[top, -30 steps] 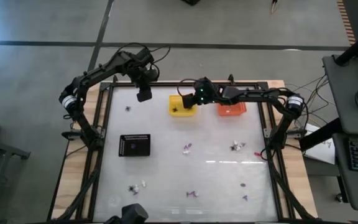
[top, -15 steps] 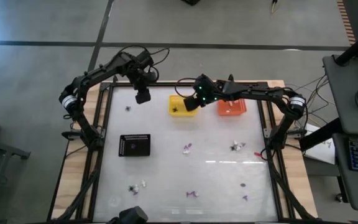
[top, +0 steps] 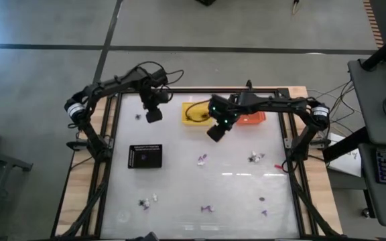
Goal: Sort Halloween decoration
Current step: Put the white skeleton toy into the orange basket
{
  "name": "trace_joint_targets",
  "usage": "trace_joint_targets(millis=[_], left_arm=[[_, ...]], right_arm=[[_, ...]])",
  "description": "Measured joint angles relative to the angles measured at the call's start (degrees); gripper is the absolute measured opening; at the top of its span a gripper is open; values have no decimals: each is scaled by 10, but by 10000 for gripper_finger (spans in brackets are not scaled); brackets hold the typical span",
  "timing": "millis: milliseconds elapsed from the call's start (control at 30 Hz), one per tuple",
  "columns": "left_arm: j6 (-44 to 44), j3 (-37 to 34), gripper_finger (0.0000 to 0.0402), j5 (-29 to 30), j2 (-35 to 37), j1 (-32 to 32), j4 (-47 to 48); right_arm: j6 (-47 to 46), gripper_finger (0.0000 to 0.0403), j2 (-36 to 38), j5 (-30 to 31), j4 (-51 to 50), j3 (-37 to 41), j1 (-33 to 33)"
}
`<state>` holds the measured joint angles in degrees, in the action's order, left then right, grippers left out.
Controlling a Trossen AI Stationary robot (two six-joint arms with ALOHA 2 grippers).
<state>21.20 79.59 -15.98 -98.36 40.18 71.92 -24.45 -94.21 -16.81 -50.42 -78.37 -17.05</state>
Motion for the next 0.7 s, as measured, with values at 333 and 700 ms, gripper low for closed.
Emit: trace_joint_targets(millis=[333, 700], left_arm=[[-55, -12, 95, 0, 8, -63, 47], [-193, -108, 95, -1, 111, -191, 52]], right_arm=[[66, 115, 0, -2, -68, 30, 52], [65, 111, 0, -2, -67, 45, 112]])
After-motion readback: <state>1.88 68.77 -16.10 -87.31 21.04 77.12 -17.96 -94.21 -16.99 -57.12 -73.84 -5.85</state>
